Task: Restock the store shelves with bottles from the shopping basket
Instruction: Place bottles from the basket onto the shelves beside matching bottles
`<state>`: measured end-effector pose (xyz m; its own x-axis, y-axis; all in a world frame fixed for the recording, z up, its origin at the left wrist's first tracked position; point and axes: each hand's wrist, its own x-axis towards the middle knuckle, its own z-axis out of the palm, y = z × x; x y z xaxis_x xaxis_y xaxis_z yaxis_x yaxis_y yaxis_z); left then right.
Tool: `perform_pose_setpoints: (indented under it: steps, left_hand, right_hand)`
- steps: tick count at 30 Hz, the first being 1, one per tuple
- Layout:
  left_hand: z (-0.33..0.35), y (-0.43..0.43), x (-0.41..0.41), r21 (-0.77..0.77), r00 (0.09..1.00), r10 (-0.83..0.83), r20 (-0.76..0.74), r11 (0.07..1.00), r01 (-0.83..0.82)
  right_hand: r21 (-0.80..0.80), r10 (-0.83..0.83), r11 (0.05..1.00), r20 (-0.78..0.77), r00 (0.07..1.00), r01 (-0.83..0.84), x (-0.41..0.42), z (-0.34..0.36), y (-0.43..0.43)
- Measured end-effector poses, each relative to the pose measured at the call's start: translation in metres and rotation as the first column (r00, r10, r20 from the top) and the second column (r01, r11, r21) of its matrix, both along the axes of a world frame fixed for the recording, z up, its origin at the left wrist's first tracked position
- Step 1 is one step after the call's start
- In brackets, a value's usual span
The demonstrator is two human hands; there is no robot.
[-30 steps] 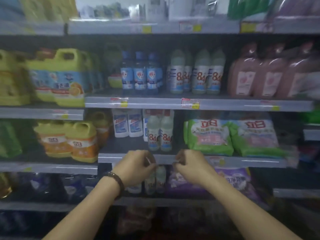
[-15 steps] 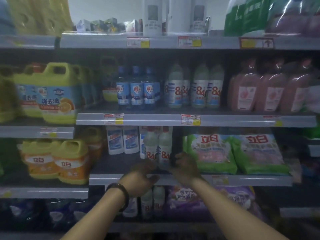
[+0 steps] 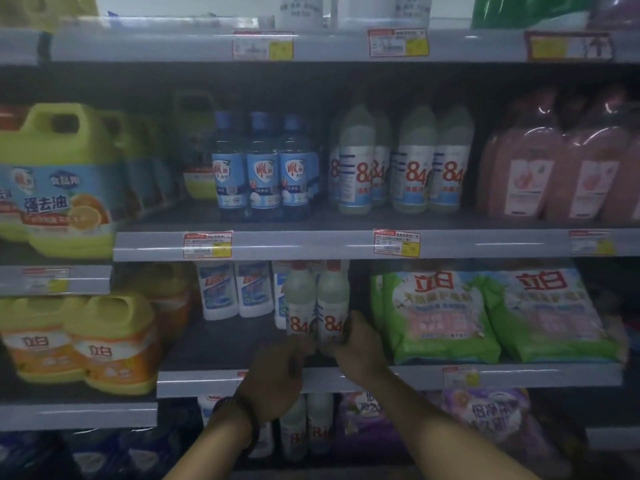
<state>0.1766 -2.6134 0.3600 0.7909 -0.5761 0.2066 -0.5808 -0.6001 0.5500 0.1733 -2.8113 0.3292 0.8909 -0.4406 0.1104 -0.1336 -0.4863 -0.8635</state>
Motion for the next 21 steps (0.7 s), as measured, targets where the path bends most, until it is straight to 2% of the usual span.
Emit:
perform_pose_setpoints:
  steps: [8, 12, 16, 21]
  left_hand:
    - [-0.006, 0.011, -0.019, -0.207, 0.972, 0.103, -0.210, 0.967, -0.147]
    - [0.011, 0.008, -0.039, -0.344, 0.940, 0.075, -0.333, 0.919, -0.195]
    - [0.029, 0.006, -0.065, -0.466, 0.853, -0.015, -0.521, 0.843, -0.270]
    - [0.037, 0.003, -0.098, -0.466, 0.884, -0.089, -0.459, 0.871, -0.155]
  right_hand:
    - [0.006, -0.002, 1.000, 0.051, 0.999, 0.001, -0.031, 0.025, 0.004]
    - [0.124, 0.069, 0.990, 0.044, 0.997, -0.074, -0.054, 0.038, 0.008]
    - [0.164, 0.210, 0.965, -0.032, 0.977, -0.202, -0.085, 0.038, 0.009]
    - [0.182, 0.299, 0.941, -0.048, 0.953, -0.286, -0.127, 0.039, 0.012]
